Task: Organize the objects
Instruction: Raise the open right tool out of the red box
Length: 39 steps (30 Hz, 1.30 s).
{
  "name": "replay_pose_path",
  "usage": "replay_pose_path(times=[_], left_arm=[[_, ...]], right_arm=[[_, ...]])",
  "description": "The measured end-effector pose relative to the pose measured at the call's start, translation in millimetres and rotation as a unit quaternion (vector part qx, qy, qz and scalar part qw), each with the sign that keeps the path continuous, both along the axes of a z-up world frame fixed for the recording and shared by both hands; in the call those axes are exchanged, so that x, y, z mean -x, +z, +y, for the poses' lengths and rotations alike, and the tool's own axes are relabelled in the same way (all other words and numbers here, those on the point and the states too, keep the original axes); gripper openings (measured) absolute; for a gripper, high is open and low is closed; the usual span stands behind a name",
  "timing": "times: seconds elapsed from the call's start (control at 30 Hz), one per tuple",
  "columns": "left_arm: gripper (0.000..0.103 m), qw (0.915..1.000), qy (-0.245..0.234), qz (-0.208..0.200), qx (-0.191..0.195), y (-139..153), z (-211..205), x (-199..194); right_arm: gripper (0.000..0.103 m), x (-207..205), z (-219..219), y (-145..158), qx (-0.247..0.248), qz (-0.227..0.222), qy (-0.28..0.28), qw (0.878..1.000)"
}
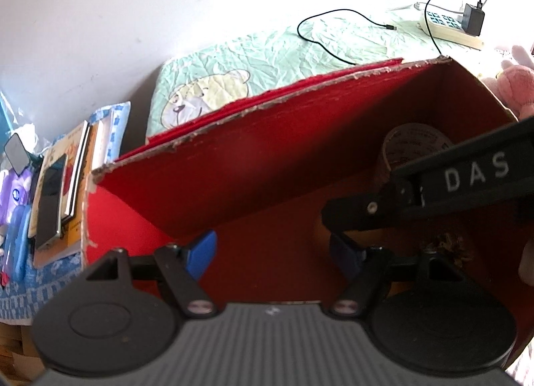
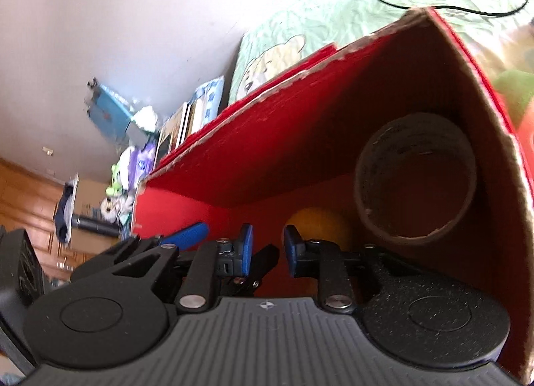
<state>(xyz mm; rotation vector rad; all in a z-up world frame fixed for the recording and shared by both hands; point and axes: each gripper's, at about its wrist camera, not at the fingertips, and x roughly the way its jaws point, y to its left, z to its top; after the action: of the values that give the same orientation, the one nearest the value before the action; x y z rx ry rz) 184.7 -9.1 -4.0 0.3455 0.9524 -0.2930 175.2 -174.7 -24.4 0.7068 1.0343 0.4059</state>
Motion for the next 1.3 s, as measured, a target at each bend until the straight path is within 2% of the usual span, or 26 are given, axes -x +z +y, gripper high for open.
replay_pose_path(times=[0.5, 0.6, 0.8, 1.0, 1.3], left_arm=[[0.081, 0.9998, 0.017, -0.009, -0.006, 1.3, 1.3, -0.2], [0.081, 0.9997, 0.019, -0.014, -0.007, 2.0, 1.3, 0.2], [0.081, 0.9991, 0.025, -0.034, -0.003, 6.9, 3.3, 5.5], [0.078, 0.9971, 0.066, -0.037, 0.008, 29.5, 11.1, 17.2], [0.079, 0.9933, 0.091, -0.067, -0.021, 59.9, 8.0, 57.3]], right_arm=[[0.027, -0.6, 6.8, 4.4, 0.038, -0.013, 0.003, 0.999], [0.027, 0.4, 5.3, 5.2, 0.043, -0.013, -0.012, 0.999], [0.027, 17.5, -4.8, 12.2, 0.062, -0.045, -0.048, 0.996], [0.027, 43.2, -14.9, 31.0, 0.091, -0.090, -0.059, 0.990], [0.027, 79.9, -15.2, 51.9, 0.105, -0.149, -0.035, 0.983]])
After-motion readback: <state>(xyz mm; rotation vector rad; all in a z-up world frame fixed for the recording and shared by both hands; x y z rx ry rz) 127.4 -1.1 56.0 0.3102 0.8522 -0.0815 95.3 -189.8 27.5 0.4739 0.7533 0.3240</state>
